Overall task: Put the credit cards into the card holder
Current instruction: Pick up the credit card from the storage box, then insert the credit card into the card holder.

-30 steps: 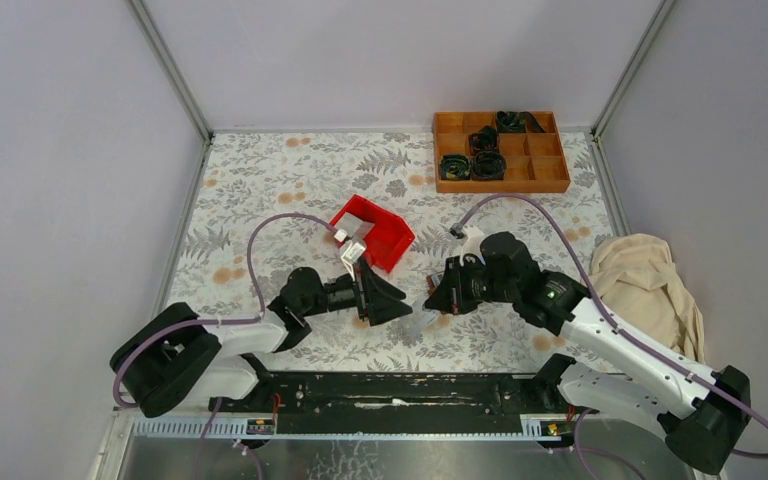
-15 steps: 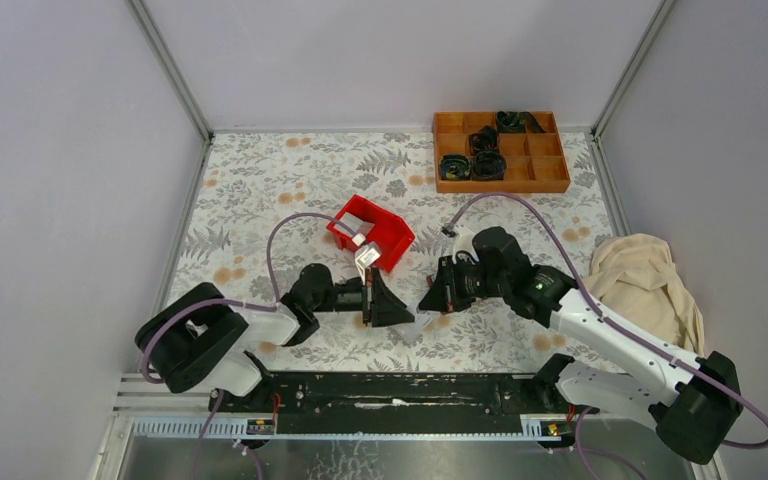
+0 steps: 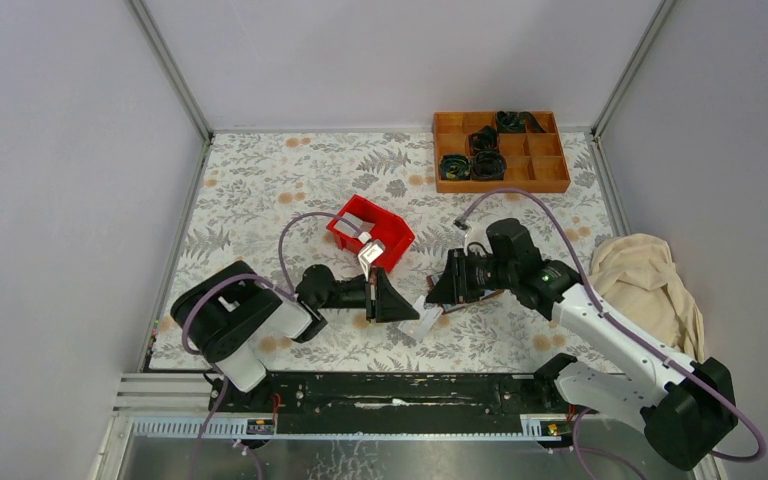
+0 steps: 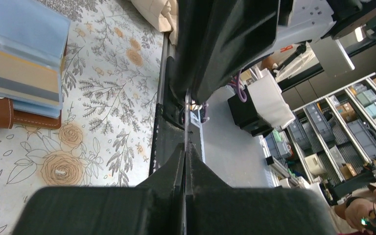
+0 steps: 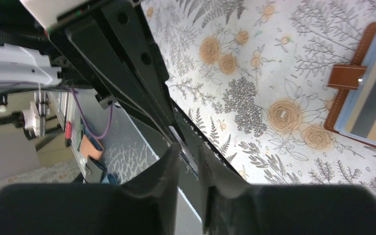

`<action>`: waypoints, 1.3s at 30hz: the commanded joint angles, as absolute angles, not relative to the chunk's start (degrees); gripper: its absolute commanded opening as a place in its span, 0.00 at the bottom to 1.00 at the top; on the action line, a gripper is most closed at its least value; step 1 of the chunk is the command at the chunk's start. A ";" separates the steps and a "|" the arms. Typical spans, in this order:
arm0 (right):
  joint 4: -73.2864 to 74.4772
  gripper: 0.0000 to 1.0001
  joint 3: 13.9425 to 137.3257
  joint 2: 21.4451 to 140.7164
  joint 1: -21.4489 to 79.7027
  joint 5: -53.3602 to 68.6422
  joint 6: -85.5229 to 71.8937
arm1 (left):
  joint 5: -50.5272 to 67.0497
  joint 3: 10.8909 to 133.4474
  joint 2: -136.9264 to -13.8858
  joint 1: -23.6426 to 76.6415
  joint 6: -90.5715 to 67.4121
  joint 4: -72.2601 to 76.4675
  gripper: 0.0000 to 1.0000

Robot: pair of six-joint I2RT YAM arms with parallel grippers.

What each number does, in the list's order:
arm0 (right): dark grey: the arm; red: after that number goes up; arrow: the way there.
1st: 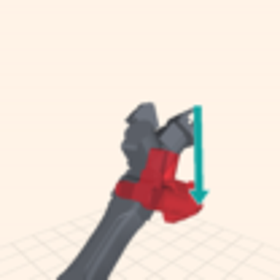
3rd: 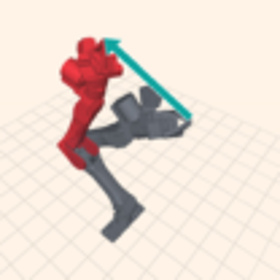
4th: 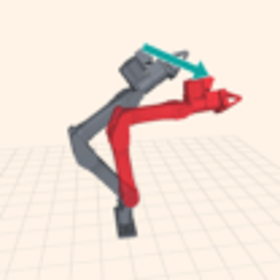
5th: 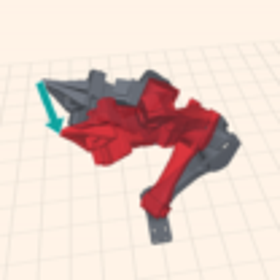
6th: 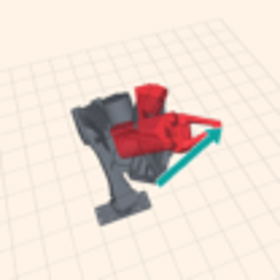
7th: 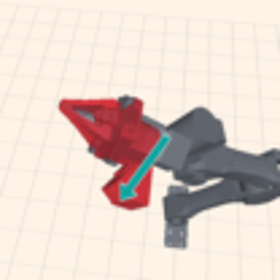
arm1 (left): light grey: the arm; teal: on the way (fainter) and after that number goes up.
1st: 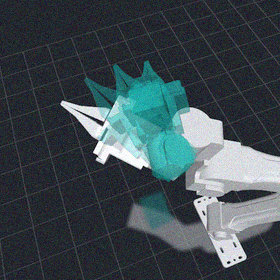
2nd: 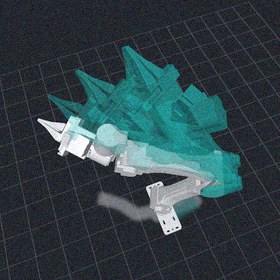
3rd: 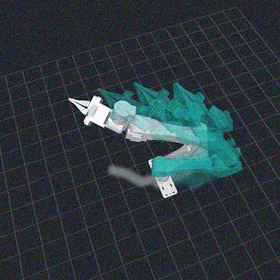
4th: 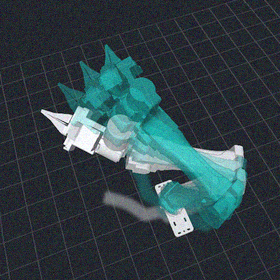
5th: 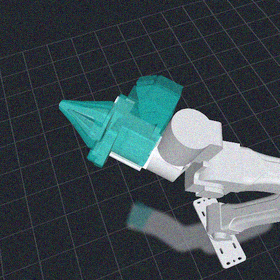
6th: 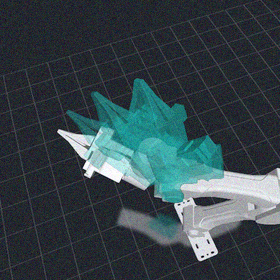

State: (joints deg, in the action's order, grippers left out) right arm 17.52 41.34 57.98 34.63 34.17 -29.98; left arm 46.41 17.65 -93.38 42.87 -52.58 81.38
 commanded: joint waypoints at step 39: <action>20.42 0.00 45.73 80.75 18.87 -20.98 -31.63 | -16.85 36.36 -105.24 60.44 -71.05 48.86 0.00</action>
